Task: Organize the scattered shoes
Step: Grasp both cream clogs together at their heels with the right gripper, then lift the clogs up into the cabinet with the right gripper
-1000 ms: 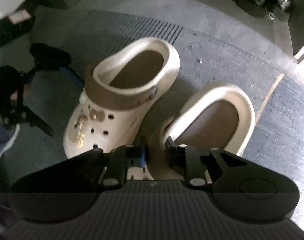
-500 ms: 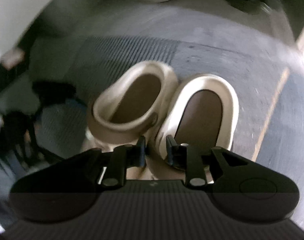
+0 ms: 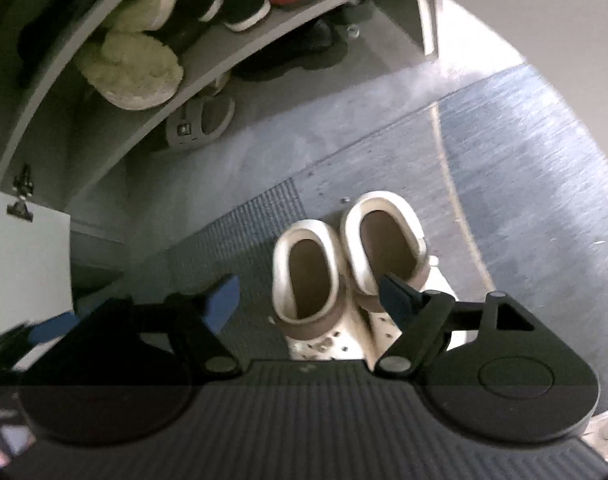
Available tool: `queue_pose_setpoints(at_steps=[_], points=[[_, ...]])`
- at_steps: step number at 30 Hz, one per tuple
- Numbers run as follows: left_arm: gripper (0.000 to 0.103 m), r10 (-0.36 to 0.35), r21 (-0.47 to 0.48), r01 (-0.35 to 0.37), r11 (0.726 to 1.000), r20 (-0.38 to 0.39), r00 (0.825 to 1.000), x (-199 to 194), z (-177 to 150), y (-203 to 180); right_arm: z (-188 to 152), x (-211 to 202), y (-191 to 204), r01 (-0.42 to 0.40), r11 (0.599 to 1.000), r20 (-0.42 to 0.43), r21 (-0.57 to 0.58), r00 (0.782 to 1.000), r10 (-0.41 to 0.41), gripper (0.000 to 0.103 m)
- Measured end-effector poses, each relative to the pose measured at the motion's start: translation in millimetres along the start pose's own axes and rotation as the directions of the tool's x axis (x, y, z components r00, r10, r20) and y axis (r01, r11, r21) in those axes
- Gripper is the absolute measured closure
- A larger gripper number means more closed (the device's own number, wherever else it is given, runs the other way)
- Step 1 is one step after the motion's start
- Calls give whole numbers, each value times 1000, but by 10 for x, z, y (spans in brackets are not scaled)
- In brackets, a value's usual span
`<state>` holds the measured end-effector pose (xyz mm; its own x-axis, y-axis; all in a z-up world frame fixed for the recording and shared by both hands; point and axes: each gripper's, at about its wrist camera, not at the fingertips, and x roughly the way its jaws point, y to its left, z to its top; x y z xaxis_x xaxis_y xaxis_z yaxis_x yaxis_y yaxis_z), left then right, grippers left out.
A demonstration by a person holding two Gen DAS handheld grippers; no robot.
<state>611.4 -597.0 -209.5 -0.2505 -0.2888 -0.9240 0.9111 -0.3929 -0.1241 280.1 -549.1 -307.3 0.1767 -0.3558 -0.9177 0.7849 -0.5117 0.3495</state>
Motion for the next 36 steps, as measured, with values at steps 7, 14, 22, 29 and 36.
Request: queue_pose_setpoints(at_steps=[7,14,22,29,36], points=[[0,103,-198,-129,972,-135,985,-94,-592,79,130,1201,-142,107,994,-225,34,970,-97,24],[0,113,-289,-168,943,-197,974,-97,-1075,225,-25,1833,-56,247,954,-398,-172,868,-297,25],[0,78,-219,-115,969,-169,983,-19,-935,173,-176,1874,76,259,925,-426,-279,829,-361,73],[0,67,-183,-107,977,-212,975,-76,-970,194,-459,1373,131,285,925,-341,-251,868,-360,76],[0,93,-96,-117,988,-226,970,-91,-968,186,-617,459,529,208,945,-265,-253,924,-274,75]])
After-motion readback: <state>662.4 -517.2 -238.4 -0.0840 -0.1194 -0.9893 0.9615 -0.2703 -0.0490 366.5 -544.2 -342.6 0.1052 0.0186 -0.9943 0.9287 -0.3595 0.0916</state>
